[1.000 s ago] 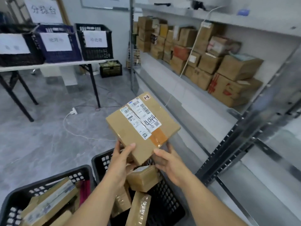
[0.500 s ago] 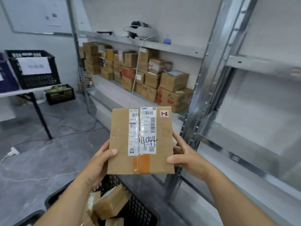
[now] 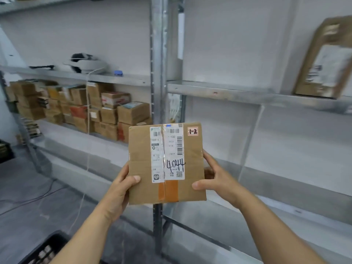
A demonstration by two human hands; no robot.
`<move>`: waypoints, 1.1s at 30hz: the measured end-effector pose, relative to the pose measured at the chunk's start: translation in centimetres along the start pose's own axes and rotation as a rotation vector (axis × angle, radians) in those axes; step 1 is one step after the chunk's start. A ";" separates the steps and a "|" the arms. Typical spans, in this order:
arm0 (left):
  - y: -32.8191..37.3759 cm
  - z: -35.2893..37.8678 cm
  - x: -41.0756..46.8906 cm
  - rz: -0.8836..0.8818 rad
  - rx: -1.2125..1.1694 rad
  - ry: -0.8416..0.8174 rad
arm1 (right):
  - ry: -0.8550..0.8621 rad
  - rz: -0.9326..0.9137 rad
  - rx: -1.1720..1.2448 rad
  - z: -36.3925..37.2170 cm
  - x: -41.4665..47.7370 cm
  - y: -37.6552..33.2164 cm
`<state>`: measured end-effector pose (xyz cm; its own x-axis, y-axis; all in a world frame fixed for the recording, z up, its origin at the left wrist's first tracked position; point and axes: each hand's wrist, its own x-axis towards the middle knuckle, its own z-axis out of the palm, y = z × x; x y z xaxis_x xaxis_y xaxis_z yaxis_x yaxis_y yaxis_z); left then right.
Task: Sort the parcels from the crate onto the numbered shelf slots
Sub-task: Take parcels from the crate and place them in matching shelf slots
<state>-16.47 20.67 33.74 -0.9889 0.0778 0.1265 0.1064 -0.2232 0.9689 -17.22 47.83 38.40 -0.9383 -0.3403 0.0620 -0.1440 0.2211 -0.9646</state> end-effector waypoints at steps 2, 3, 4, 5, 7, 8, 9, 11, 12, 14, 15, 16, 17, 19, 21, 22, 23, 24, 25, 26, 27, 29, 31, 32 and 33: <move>0.2 3.3 0.7 0.013 0.027 -0.052 | 0.061 -0.027 0.000 -2.9 -1.9 -0.1; 0.3 4.8 1.1 0.022 0.050 -0.078 | 0.091 -0.038 -0.005 -4.3 -2.8 -0.1; 0.4 6.4 1.4 0.029 0.074 -0.102 | 0.122 -0.045 -0.010 -5.7 -3.8 -0.2; 0.5 7.9 1.7 0.039 0.101 -0.124 | 0.152 -0.052 -0.017 -7.0 -4.7 -0.3; 0.9 11.0 2.2 0.065 0.171 -0.169 | 0.207 -0.064 -0.035 -9.7 -6.6 -0.6; 1.2 12.6 2.4 0.081 0.208 -0.186 | 0.233 -0.072 -0.040 -11.1 -7.6 -0.8; 1.5 14.1 2.6 0.100 0.241 -0.201 | 0.257 -0.081 -0.044 -12.4 -8.6 -1.0; 2.1 16.9 3.2 0.145 0.298 -0.225 | 0.306 -0.096 -0.061 -15.2 -10.7 -1.2; 2.3 18.3 3.4 0.164 0.329 -0.230 | 0.332 -0.104 -0.072 -16.6 -11.8 -1.4; 2.8 21.0 3.9 0.219 0.383 -0.216 | 0.389 -0.123 -0.082 -19.4 -14.0 -1.9; 3.0 22.5 4.1 0.255 0.402 -0.204 | 0.421 -0.133 -0.085 -20.8 -15.1 -2.2; 3.2 23.9 4.4 0.299 0.424 -0.190 | 0.454 -0.144 -0.087 -22.2 -16.1 -2.6; 3.5 25.4 4.7 0.341 0.448 -0.181 | 0.482 -0.158 -0.089 -23.5 -17.2 -3.1; 4.2 28.4 5.1 0.412 0.490 -0.189 | 0.524 -0.189 -0.103 -25.8 -19.2 -4.2; 5.0 31.2 5.2 0.475 0.522 -0.231 | 0.562 -0.214 -0.128 -27.9 -21.2 -5.3; 5.4 32.5 5.3 0.500 0.534 -0.253 | 0.586 -0.220 -0.138 -28.8 -22.1 -5.9; 5.8 33.8 5.5 0.520 0.543 -0.277 | 0.609 -0.224 -0.144 -29.7 -22.9 -6.5; 6.2 35.0 5.6 0.536 0.555 -0.303 | 0.626 -0.226 -0.153 -30.5 -23.7 -7.0; 6.6 36.1 5.7 0.551 0.571 -0.325 | 0.637 -0.226 -0.170 -31.2 -24.4 -7.4; 6.9 37.1 5.9 0.570 0.593 -0.345 | 0.650 -0.227 -0.191 -31.8 -25.0 -7.9; 7.3 38.1 6.1 0.590 0.621 -0.363 | 0.670 -0.229 -0.206 -32.5 -25.4 -8.3; 8.1 39.8 6.6 0.632 0.687 -0.393 | 0.723 -0.237 -0.212 -33.8 -26.1 -8.9; 9.0 41.4 7.2 0.676 0.753 -0.413 | 0.764 -0.252 -0.214 -35.2 -26.6 -9.3; 9.4 42.2 7.5 0.695 0.783 -0.420 | 0.783 -0.254 -0.221 -35.9 -26.8 -9.5; 9.8 42.9 7.8 0.715 0.812 -0.428 | 0.802 -0.257 -0.226 -36.5 -26.9 -9.6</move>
<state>-18.67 60.76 53.38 -0.5773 0.5418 0.6109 0.8143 0.3272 0.4794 -2.05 88.23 55.37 -0.7944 0.3226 0.5147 -0.3608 0.4311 -0.8270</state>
